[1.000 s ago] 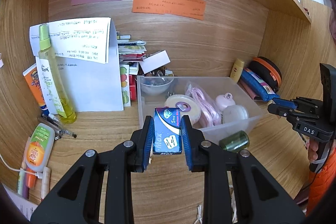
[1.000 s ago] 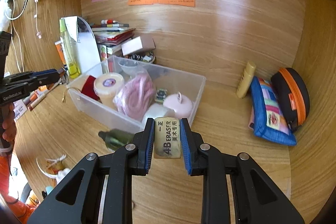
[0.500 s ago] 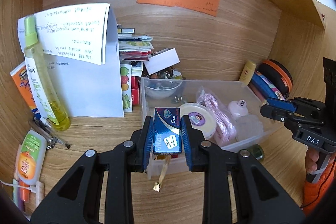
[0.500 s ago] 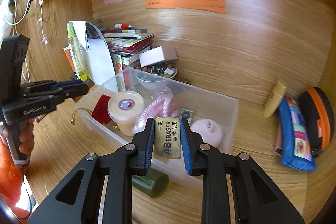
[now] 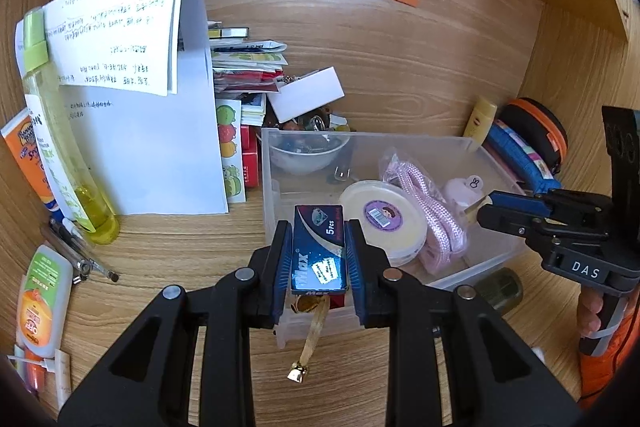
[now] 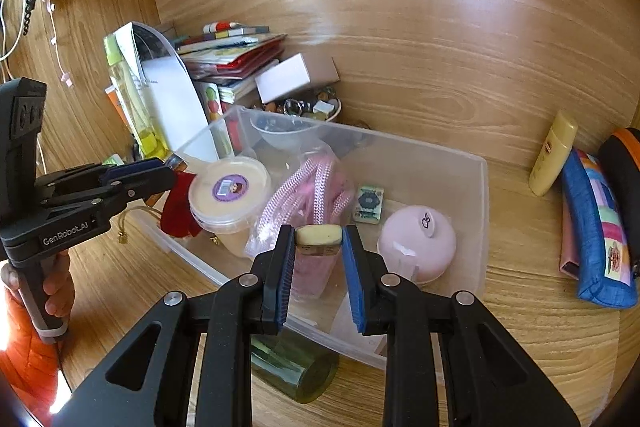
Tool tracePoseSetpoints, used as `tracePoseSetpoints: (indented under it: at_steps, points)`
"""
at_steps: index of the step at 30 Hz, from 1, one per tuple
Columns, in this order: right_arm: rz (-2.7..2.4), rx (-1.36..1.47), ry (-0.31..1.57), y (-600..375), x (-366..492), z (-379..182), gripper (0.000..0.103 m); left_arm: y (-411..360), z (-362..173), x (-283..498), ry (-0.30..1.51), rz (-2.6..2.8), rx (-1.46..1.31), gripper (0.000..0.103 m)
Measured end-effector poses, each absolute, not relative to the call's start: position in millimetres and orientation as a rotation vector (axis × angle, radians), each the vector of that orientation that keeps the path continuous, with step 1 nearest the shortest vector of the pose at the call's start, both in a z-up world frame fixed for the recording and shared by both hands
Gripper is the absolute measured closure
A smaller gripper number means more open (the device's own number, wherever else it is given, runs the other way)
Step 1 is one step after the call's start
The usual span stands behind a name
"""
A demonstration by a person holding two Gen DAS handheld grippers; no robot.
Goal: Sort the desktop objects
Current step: 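Carry the blue card box and beige eraser over the plastic box, then open both tools to release the card box and eraser into the box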
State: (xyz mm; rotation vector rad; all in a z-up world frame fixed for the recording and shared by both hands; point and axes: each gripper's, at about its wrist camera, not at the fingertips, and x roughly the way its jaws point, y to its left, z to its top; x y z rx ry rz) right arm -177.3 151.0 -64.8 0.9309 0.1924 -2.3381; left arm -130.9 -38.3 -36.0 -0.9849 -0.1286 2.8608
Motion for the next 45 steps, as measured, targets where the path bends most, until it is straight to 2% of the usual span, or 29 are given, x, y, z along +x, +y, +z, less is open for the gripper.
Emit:
tracePoseSetpoints:
  at_steps: [11, 16, 22, 25, 35, 40, 42, 45]
  points:
    - [-2.351, 0.941, 0.259, 144, -176, -70, 0.078, -34, -39, -133, -0.084, 2.856, -1.004, 0.077]
    - [-2.355, 0.935, 0.281, 143, -175, -70, 0.077, -33, -39, -131, -0.084, 2.844, -1.007, 0.071]
    - [-2.345, 0.930, 0.283, 141, -173, -71, 0.069, -30, -38, -128, -0.058, 2.848, -1.007, 0.066]
    - [-2.335, 0.933, 0.273, 141, -174, -70, 0.064, -28, -37, -127, -0.066, 2.839, -1.004, 0.059]
    - [-2.362, 0.863, 0.269, 144, -160, -55, 0.033, -23, -23, -109, -0.060, 2.866, -0.938, 0.033]
    - [-2.376, 0.834, 0.263, 150, -150, -46, 0.029, -25, -15, -97, -0.056, 2.890, -0.915, 0.026]
    - [-2.378, 0.839, 0.263, 152, -145, -45, 0.022, -26, -13, -93, -0.056, 2.910, -0.913, 0.013]
    - [-2.388, 0.837, 0.258, 158, -137, -44, 0.020, -27, -11, -85, -0.067, 2.950, -0.888, 0.008]
